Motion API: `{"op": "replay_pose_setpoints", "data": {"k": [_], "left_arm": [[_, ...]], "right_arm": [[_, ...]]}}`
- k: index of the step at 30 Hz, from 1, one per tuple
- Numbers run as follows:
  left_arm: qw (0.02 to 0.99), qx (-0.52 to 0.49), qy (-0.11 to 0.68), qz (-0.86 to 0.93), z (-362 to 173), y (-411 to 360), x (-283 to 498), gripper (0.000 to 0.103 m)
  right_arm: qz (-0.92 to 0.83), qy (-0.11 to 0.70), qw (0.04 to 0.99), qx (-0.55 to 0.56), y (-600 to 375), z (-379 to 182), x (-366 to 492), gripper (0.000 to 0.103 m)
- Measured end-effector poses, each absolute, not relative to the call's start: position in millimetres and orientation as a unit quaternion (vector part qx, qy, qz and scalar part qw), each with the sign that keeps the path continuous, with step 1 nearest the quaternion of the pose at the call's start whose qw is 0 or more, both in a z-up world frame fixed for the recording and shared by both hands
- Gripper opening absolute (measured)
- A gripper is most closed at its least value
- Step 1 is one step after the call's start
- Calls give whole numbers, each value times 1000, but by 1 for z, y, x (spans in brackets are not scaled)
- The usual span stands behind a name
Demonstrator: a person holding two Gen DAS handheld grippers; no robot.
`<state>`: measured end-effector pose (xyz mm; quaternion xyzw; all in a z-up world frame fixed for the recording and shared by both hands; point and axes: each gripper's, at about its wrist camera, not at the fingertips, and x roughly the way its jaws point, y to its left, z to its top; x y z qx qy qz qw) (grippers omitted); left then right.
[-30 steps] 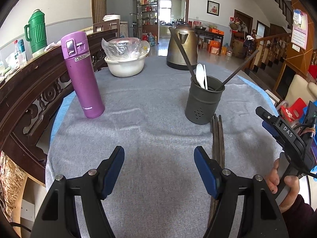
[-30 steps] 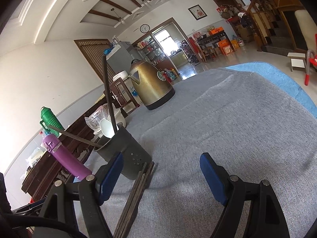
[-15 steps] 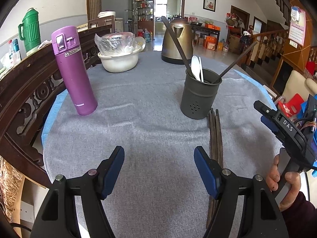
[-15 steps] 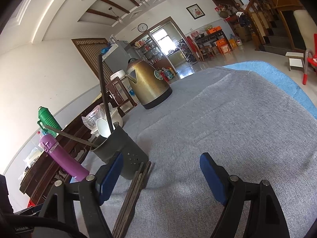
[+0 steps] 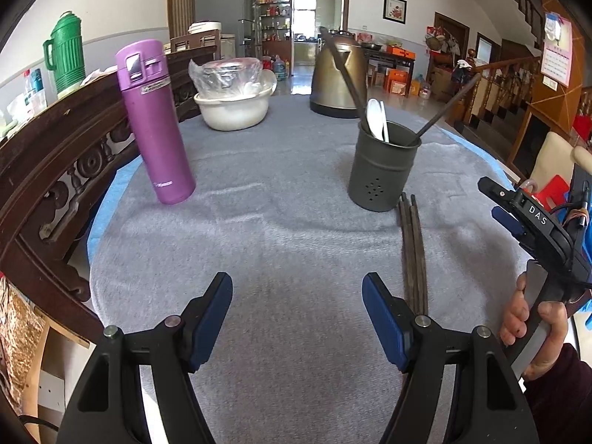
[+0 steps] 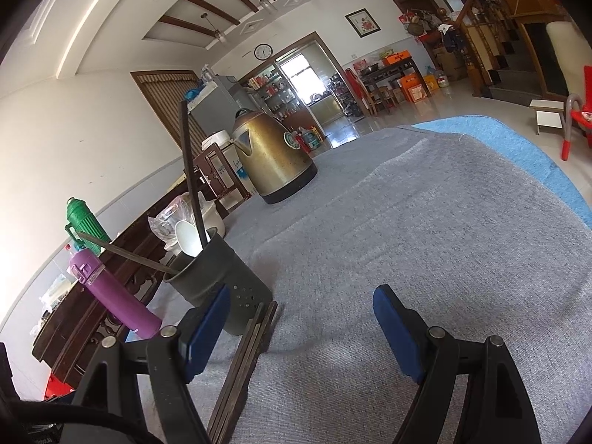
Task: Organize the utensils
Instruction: 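Close the left gripper on a dark chopstick while the right grasps another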
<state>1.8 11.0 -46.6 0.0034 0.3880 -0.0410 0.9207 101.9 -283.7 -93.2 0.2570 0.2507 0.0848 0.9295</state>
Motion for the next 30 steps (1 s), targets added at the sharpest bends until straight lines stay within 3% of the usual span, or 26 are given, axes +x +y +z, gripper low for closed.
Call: {"op": "replay_pose_setpoints", "data": {"k": [21, 30], "left_arm": [[901, -17, 426, -87, -80, 16, 31, 73], [884, -13, 439, -161, -71, 10, 48, 73]], "right_arm": [[64, 282, 920, 265, -285, -101, 113, 82], [55, 301, 911, 276, -287, -107, 116, 82]]}}
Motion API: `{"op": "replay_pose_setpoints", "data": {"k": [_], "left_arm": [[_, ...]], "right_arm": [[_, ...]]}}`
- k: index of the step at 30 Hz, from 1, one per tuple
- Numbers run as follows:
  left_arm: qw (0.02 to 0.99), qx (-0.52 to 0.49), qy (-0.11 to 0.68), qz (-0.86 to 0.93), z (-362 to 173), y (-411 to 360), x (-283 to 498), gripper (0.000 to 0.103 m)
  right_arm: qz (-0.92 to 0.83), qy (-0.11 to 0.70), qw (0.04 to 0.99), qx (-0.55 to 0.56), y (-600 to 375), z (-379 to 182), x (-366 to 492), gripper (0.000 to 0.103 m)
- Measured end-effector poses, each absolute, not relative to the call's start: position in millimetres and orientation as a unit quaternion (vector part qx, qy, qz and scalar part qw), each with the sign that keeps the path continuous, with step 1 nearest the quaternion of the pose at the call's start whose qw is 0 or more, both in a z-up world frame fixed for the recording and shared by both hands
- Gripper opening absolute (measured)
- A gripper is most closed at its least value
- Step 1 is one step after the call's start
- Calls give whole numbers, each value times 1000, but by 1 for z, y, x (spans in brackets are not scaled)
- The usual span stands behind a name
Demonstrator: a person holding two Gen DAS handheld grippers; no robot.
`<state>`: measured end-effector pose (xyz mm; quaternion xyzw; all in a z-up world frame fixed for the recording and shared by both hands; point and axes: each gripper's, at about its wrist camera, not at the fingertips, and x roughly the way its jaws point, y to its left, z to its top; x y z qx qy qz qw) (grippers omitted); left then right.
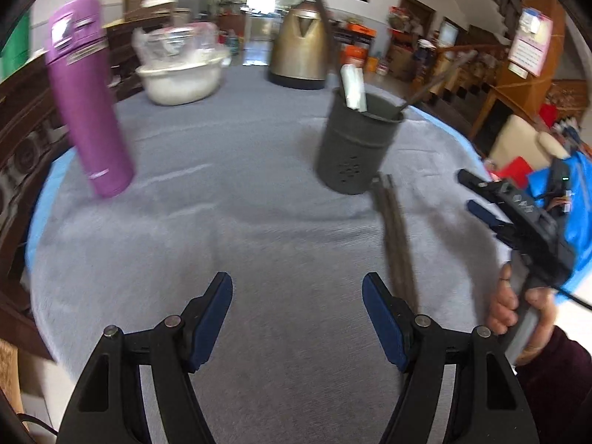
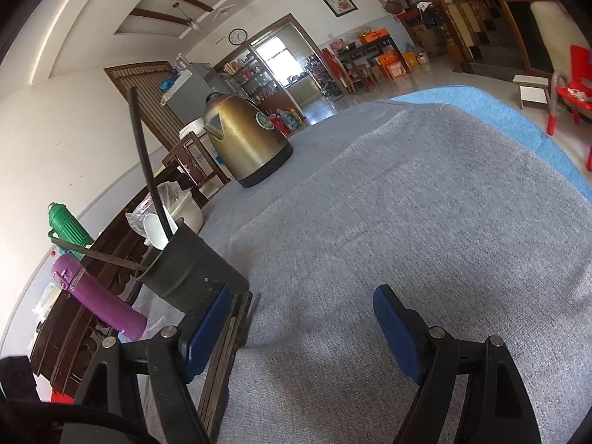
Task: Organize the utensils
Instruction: 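Close the left gripper on a dark chopstick while the right grasps another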
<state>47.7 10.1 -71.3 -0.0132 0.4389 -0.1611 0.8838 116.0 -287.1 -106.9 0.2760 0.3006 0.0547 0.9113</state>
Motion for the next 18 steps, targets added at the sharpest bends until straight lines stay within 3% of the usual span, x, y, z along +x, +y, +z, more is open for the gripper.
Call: {"op": "replay_pose_setpoints", "data": {"k": [5, 7, 9, 11, 12, 15, 18], "left_arm": [[866, -5, 448, -219, -62, -14, 66, 73], [860, 0, 452, -236, -66, -26, 72, 73], [852, -3, 459, -250, -70, -35, 76, 73], [844, -9, 466, -265, -74, -43, 81, 73], [841, -10, 469, -269, -77, -46, 85, 69], [827, -21, 486, -283, -85, -51, 96, 44], [821, -36, 494, -283, -90, -47, 101, 42]], "right_arm": [[59, 317, 907, 272, -284, -110, 120, 80], [71, 327, 903, 268, -280, -110, 125, 68], [84, 349, 895, 266, -274, -112, 132, 48], [123, 355, 882, 286, -267, -105, 140, 41], [135, 357, 879, 285, -263, -102, 143, 41], [159, 384, 862, 288, -252, -97, 162, 35], [166, 415, 832, 330, -251, -107, 182, 28]]}}
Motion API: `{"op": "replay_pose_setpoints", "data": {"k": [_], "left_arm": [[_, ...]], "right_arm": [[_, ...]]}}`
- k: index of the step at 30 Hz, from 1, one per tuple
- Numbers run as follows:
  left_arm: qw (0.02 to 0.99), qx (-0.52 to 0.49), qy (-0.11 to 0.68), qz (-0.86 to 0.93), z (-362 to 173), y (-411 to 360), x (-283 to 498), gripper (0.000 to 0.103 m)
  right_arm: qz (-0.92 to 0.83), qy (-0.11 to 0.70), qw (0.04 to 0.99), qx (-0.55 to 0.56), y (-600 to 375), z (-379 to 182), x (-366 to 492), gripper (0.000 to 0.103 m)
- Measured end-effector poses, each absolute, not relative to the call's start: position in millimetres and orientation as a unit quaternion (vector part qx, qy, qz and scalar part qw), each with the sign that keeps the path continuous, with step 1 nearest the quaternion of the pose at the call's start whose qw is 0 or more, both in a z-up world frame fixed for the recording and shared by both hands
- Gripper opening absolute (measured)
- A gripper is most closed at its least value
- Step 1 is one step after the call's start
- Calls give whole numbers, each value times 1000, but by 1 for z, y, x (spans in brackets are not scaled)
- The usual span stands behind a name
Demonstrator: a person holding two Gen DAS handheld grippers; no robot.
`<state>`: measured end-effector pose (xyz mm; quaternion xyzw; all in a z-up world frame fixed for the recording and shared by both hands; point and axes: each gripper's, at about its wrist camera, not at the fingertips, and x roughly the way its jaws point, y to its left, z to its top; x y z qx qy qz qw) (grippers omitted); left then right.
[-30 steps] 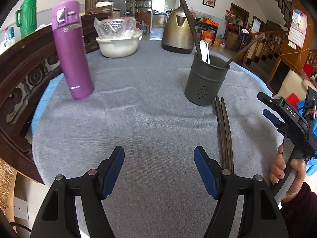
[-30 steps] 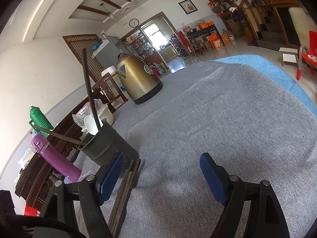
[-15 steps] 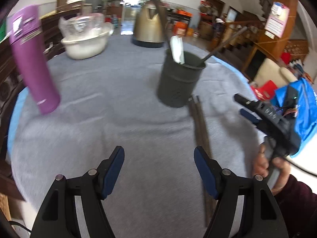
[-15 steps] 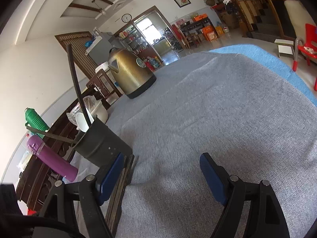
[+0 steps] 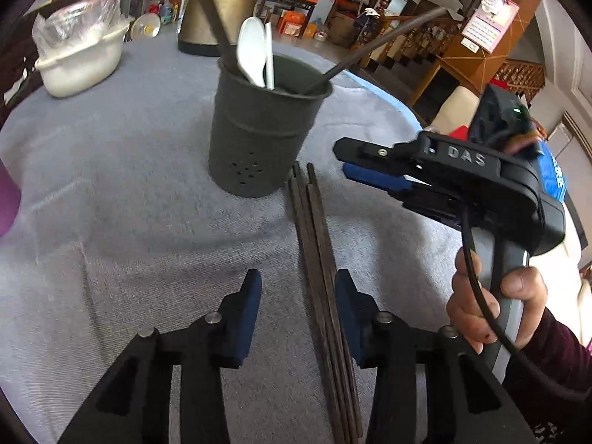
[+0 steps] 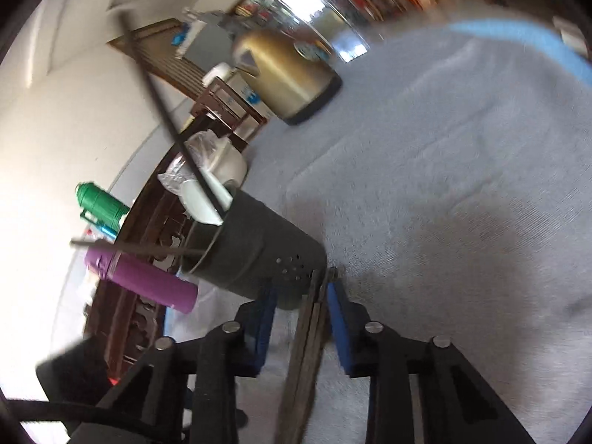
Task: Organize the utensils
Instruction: 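Close the left gripper on a dark chopstick while the right grasps another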
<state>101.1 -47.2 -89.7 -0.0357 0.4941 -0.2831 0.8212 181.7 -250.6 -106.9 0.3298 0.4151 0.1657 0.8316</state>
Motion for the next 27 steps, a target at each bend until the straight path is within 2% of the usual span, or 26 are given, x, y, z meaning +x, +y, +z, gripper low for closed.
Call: {"op": "replay_pose_setpoints", "data": {"k": [3, 10, 14, 21, 27], "left_arm": [[817, -46, 498, -287, -90, -43, 102, 36], [808, -52, 500, -307, -87, -37, 96, 36], [797, -58, 512, -315, -90, -38, 95, 36], [783, -65, 530, -319, -97, -42, 99, 24], [774, -62, 545, -315, -102, -59, 111, 24]], "right_arm": [[155, 447, 815, 335, -246, -118, 196, 20], [130, 491, 794, 335, -241, -135, 203, 18], [137, 494, 776, 368, -242, -145, 204, 8], [156, 470, 758, 424, -266, -148, 183, 8], [152, 469, 749, 443, -283, -150, 165, 8]]}}
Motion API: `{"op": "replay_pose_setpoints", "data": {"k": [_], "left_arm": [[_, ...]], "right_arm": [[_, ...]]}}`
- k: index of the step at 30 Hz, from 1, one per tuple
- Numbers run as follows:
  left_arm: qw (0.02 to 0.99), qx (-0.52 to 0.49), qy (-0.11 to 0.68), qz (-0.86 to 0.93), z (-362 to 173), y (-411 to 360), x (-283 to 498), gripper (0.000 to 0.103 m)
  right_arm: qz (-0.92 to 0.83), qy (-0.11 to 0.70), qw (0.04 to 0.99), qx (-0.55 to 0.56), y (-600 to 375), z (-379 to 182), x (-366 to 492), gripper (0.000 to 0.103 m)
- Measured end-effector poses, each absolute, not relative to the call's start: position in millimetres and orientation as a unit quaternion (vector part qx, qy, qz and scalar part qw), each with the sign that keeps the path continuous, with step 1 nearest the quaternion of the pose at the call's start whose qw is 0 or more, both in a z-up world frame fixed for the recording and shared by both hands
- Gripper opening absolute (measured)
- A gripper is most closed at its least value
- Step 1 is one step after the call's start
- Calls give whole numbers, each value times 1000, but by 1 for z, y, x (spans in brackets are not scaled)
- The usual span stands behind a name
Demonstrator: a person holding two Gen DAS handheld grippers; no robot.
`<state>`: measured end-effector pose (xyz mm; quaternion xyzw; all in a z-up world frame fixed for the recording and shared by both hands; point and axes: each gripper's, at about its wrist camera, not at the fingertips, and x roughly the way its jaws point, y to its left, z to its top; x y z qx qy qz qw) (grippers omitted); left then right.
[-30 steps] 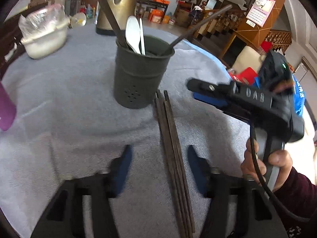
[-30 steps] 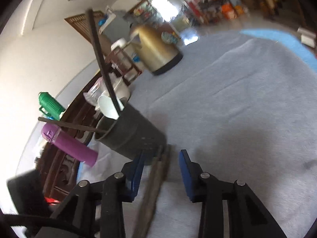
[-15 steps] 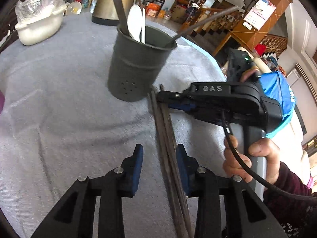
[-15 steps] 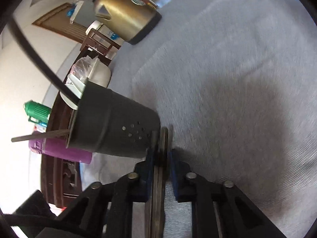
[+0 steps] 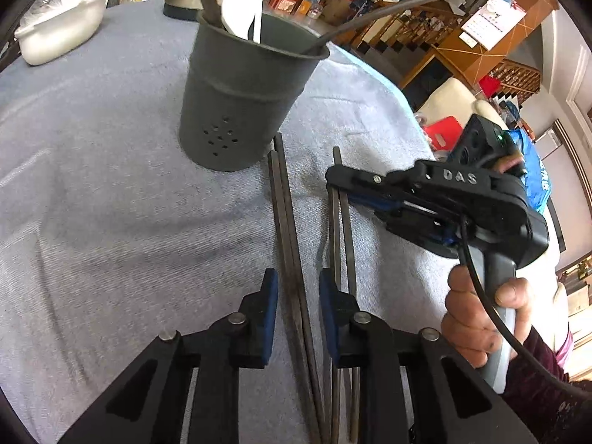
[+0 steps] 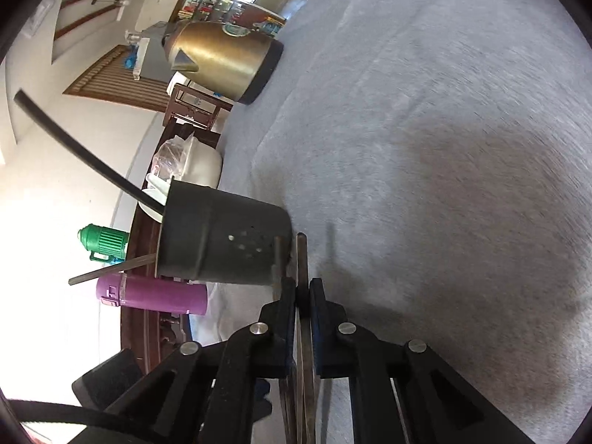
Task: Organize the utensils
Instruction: 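Close the left gripper on a dark chopstick while the right grasps another, then lift the held chopsticks with both grippers up toward the grey cup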
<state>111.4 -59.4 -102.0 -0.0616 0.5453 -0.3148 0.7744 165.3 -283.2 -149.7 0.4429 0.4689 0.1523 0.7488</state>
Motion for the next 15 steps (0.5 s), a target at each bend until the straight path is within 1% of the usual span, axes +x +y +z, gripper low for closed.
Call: {"op": "replay_pose_setpoints", "data": {"k": [2, 3, 5, 7, 14, 15], "left_arm": [[770, -62, 555, -308, -108, -66, 118, 24], [769, -62, 558, -305, -112, -68, 118, 24], [770, -73, 557, -302, -117, -65, 119, 23], [771, -74, 558, -297, -119, -67, 121, 13], [777, -108, 547, -292, -123, -54, 112, 11], [778, -113, 546, -289, -123, -50, 109, 10]], "right_arm": [[156, 472, 741, 452, -287, -153, 163, 9], [158, 472, 736, 459, -289, -155, 161, 11], [159, 473, 730, 468, -291, -158, 162, 11], [159, 468, 729, 473, -295, -157, 160, 11], [154, 460, 716, 502, -312, -162, 154, 12], [155, 461, 713, 505, -312, -163, 154, 12]]}}
